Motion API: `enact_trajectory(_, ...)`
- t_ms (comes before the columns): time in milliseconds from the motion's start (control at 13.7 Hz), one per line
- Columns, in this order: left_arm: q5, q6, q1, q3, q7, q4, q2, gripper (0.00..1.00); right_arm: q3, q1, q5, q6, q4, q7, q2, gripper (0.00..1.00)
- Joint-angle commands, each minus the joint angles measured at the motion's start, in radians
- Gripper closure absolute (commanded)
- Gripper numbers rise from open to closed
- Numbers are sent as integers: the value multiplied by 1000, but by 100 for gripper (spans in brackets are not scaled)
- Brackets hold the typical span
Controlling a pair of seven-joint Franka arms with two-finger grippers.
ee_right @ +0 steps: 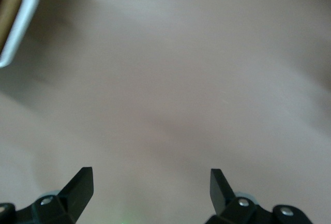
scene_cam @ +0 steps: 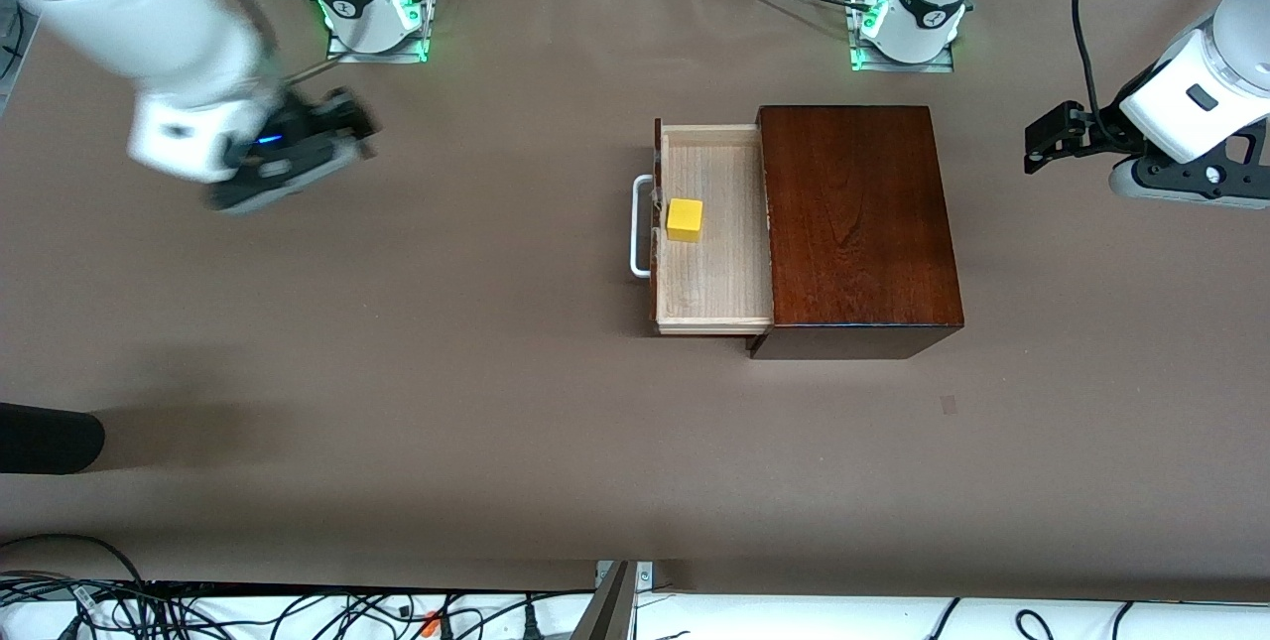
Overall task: Open drawer, take yellow block, close drawer
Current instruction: 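Move the right gripper over the yellow cube in the drawer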
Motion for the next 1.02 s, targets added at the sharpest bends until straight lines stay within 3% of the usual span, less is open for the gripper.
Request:
enact_trajectory(0,-30,9,0,2,19,-12,-12,0,83,82,21,21,56,-35,73,0)
enact_trajectory(146,-32,9,1,2,19,-12,-13,0,116,177,19,85,155,-42,195,0)
enact_trajectory(365,-32,9,10,2,20,-12,-13,0,116,294,9,220,317,-117,395,0)
enact_trajectory(584,-32,9,9,1,20,-12,-13,0,114,365,-83,364,329,-160,489,0)
enact_trajectory(950,-32,9,9,1,19,-12,-15,0,114,414,-191,492,331,-223,584,0)
